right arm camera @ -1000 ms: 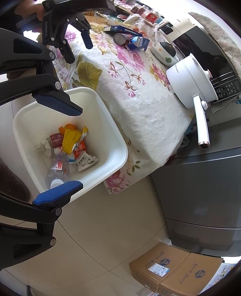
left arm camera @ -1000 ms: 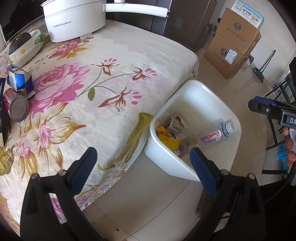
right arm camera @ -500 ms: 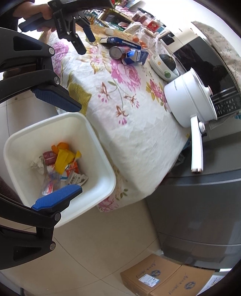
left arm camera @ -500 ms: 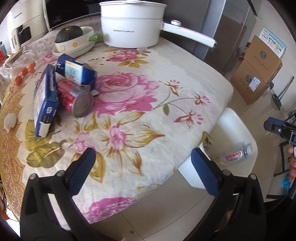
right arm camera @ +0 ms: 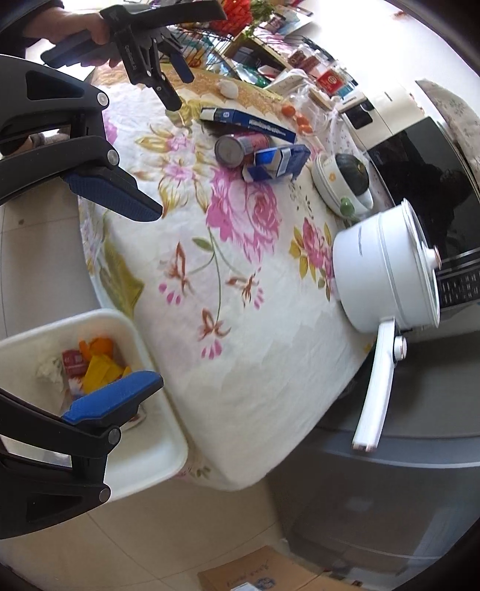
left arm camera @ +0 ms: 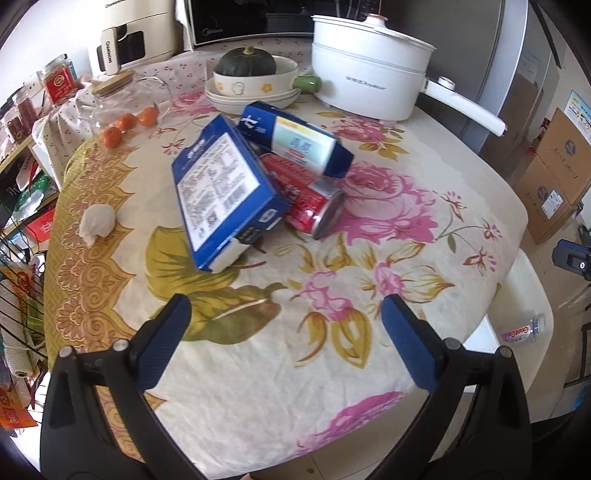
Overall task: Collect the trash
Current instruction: 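Move both tools back to the table and grasp the blue box with the left tool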
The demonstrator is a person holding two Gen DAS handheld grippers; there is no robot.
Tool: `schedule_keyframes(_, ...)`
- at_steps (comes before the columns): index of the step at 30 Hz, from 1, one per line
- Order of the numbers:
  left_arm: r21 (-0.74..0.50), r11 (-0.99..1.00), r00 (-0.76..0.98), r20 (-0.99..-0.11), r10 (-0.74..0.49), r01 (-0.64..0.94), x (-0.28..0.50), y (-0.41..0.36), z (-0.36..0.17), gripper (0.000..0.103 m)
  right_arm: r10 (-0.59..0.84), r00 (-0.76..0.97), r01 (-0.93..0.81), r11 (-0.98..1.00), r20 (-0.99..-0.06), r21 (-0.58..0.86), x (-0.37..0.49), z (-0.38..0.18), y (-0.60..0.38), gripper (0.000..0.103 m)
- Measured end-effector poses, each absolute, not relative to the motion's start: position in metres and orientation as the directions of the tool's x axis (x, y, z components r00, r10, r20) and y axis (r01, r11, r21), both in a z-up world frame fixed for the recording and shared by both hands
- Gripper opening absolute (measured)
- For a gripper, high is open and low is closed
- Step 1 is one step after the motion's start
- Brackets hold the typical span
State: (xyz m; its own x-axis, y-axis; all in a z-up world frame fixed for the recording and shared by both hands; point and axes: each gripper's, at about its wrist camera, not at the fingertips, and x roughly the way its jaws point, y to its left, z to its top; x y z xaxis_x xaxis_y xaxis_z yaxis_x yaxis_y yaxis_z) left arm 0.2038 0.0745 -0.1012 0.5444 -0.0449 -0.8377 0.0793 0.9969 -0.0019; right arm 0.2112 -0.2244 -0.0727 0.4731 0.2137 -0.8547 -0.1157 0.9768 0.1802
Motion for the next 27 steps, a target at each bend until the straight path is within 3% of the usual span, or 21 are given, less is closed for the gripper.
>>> schedule_keyframes(13, 0.156, 0.988, 0.545, -0.828, 0.135, -0.007, 0.243, 0.116, -0.129, 0.102, 0.241, 0.423, -0.139, 0.97, -0.874, 0.2, 0.247, -0.096, -0.173, 0.085)
schedule_keyframes(22, 0.176, 0.984, 0.545, -0.824, 0.155, -0.015, 0.266, 0.101, -0.142, 0.101, 0.232, 0.393, -0.11, 0.972, -0.89, 0.206, 0.266, -0.112, -0.166, 0.085)
schedule_keyframes(24, 0.159, 0.987, 0.547, -0.826, 0.138, -0.009, 0.269, 0.098, -0.144, 0.094, 0.233, 0.391, -0.106, 0.972, -0.89, 0.209, 0.269, -0.114, -0.164, 0.085)
schedule_keyframes(27, 0.076, 0.997, 0.559, -0.827, 0.06, 0.006, 0.27, 0.099, -0.14, 0.066, 0.24, 0.388, -0.106, 0.971, -0.89, 0.215, 0.272, -0.117, -0.159, 0.085)
